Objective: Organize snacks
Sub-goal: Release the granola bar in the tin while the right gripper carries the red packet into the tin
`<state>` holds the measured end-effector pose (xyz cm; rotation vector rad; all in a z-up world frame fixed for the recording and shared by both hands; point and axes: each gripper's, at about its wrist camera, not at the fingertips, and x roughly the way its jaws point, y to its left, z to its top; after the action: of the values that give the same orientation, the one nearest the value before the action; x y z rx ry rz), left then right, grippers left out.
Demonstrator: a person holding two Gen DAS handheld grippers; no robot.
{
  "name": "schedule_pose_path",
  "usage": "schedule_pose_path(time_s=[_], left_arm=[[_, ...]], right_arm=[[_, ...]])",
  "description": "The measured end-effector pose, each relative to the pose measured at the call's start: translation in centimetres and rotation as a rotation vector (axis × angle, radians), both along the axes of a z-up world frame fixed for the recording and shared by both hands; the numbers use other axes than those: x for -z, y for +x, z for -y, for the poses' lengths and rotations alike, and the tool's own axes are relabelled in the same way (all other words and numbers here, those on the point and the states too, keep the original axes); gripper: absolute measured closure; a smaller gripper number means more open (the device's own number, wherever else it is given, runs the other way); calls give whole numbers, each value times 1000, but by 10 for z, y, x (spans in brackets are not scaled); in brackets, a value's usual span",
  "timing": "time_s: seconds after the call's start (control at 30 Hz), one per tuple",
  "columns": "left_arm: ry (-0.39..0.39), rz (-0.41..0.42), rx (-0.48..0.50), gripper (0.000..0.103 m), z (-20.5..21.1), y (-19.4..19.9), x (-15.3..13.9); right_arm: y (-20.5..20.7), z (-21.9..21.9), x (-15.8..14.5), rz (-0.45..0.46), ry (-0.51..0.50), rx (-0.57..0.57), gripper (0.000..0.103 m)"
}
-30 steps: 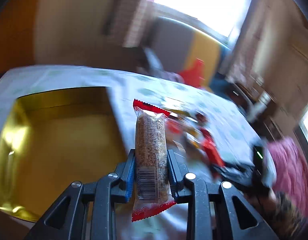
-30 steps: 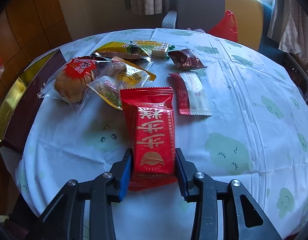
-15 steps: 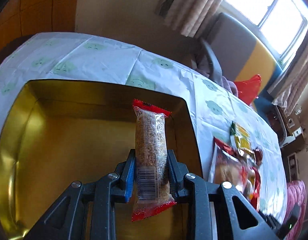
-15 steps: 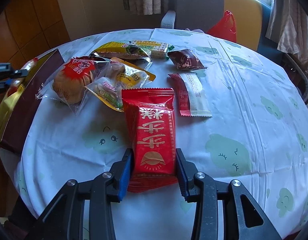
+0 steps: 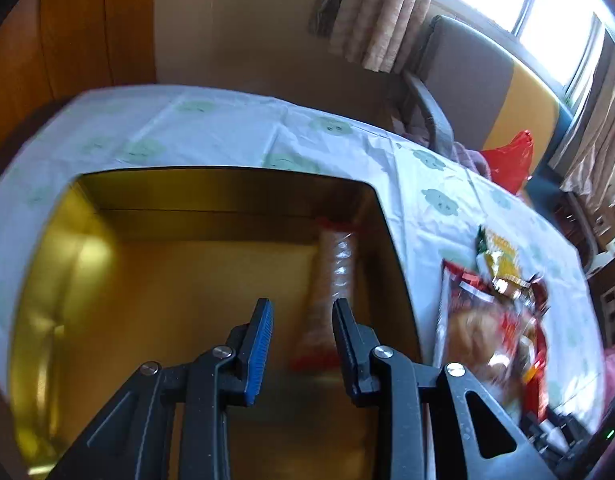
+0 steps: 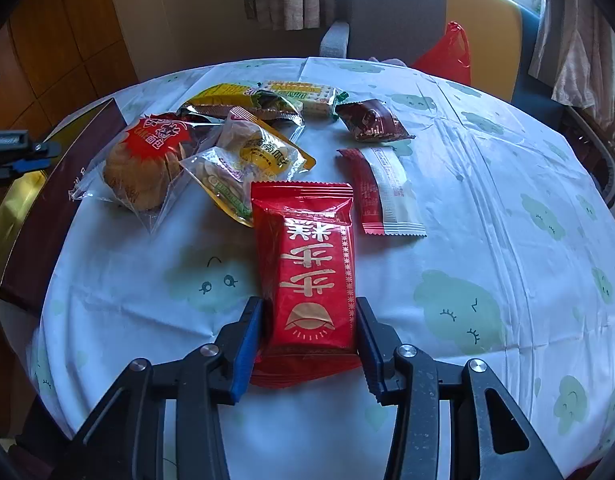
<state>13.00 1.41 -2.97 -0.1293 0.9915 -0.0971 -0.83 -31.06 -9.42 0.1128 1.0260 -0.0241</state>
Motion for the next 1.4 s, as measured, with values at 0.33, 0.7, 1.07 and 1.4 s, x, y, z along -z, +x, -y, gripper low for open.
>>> schedule_pose_path(time_s=[0.33, 0.7, 1.07, 1.4], left_arm=[[124, 86, -40, 72, -11, -71, -15], [168, 130, -51, 72, -21, -106, -21], [160, 117, -92, 72, -38, -115, -15], [143, 128, -213, 72, -75, -119, -13]], right_arm=[[-5, -3, -2, -2, -2, -11, 62], [-19, -27, -13, -25, 208, -66, 63], [-8, -81, -50, 4, 296, -201, 63], [26, -158, -88, 31, 279, -317, 63]])
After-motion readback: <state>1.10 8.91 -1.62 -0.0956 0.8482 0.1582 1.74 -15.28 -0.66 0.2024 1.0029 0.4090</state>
